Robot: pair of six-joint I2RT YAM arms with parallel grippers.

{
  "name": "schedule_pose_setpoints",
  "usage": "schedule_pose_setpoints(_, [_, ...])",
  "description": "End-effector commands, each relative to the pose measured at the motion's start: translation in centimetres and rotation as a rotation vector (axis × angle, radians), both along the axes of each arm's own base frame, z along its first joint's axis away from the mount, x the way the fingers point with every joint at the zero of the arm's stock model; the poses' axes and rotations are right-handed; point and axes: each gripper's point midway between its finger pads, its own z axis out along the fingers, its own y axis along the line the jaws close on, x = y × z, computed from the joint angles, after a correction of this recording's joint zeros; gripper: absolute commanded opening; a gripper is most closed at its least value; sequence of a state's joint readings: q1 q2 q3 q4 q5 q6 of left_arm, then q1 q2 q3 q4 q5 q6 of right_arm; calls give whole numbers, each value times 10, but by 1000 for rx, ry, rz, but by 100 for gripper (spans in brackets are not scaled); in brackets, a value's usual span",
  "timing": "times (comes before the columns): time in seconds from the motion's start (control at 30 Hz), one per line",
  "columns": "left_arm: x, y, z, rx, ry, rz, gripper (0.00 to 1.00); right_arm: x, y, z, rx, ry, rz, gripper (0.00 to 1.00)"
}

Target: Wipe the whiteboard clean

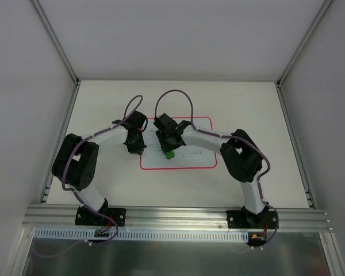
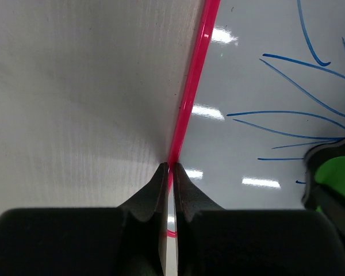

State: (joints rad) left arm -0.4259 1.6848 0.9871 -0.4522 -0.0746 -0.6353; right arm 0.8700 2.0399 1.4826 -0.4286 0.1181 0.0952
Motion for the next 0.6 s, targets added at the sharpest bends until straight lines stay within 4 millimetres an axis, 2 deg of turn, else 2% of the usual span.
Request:
schedule_pose_setpoints(0.0, [-40,-10,-34,-38,159,0,0,-32,-8,-26,-100,120,6,0])
schedule_pose_setpoints(0.03, [-39,-10,-34,-37,157,0,0,-29,-16,-27,-115,112,-13,0])
schedule_pose_setpoints(0.1, [-39,-8,-34,-33,153,5,0,-12,-44,-26,-135,101,-98,0])
schedule_pose_setpoints(0.13, [-39,-8,-33,-30,150,4,0,-15,-65,-35,-169,121,-133,0])
schedule_pose_setpoints(0.17, [-40,-7,-34,-29,151,3,0,-2,-92,-37,-198,112,-205,0])
schedule_pose_setpoints(0.2, [-40,-7,-34,-29,151,3,0,2,-109,-33,-209,101,-241,0])
schedule_pose_setpoints(0.23, [-41,-6,-35,-26,155,3,0,0,-141,-43,-251,128,-299,0])
schedule_pose_setpoints(0.3, [-43,-6,-36,-24,161,5,0,-2,-166,-46,-266,140,-346,0])
schedule_pose_setpoints(0.33, [-43,-5,-36,-24,162,8,0,-11,-180,-48,-279,155,-364,0])
schedule_pose_setpoints(0.37, [-45,-5,-37,-22,166,8,0,-9,-192,-48,-282,154,-395,0])
schedule_pose_setpoints(0.47, [-45,-4,-39,-19,170,9,0,-16,-197,-48,-284,157,-393,0])
schedule_pose_setpoints(0.57, [-44,-5,-39,-21,168,5,0,-26,-169,-55,-226,195,-334,0])
